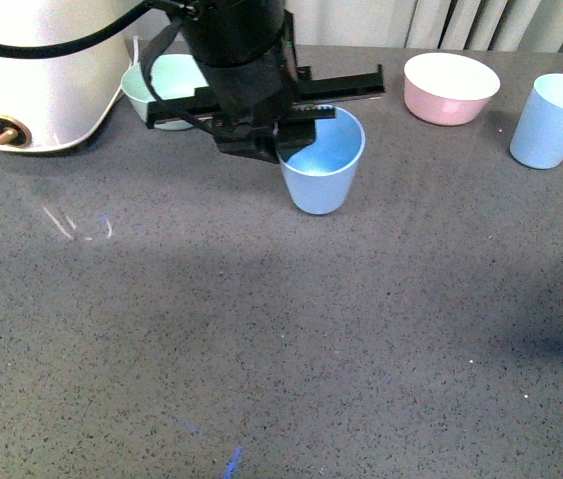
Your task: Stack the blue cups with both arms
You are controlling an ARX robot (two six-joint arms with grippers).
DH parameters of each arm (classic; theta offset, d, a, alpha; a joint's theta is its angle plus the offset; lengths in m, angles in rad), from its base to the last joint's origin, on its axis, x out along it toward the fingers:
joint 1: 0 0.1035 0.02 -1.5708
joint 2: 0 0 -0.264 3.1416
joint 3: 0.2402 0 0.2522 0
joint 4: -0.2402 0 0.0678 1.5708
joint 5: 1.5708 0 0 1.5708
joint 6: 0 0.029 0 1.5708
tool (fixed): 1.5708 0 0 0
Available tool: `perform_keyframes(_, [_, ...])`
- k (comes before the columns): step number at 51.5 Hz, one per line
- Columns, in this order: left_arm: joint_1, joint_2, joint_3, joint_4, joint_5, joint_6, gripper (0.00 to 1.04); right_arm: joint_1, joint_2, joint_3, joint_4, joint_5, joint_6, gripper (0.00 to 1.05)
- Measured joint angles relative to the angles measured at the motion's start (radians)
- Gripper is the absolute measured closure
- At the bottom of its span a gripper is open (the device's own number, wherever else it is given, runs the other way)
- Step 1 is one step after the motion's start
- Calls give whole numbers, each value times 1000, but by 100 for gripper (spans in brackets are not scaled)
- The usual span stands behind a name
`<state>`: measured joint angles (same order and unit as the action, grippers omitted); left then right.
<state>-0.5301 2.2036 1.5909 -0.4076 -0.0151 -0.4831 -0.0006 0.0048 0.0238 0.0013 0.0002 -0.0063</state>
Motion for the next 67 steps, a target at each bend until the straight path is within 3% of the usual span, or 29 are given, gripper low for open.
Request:
perform_keyframes(13, [-128,-16,-3,-33,-3,-18,103,0,0,0,0,0,0,9])
perform_keyframes(23, [-164,18,26,-65,-15,-12,102,0,0,0,0,0,0,9])
perform_keyframes(40, [-166,29,42,-60,-14,0,38,0,0,0,0,0,0,9])
perform_keyframes(49, [-151,17,37,-29,-14,1,10,0,0,0,0,0,0,9])
perform_keyframes(67, [-63,-241,-171,134,-15,-5,9,0,0,0,0,0,0,9])
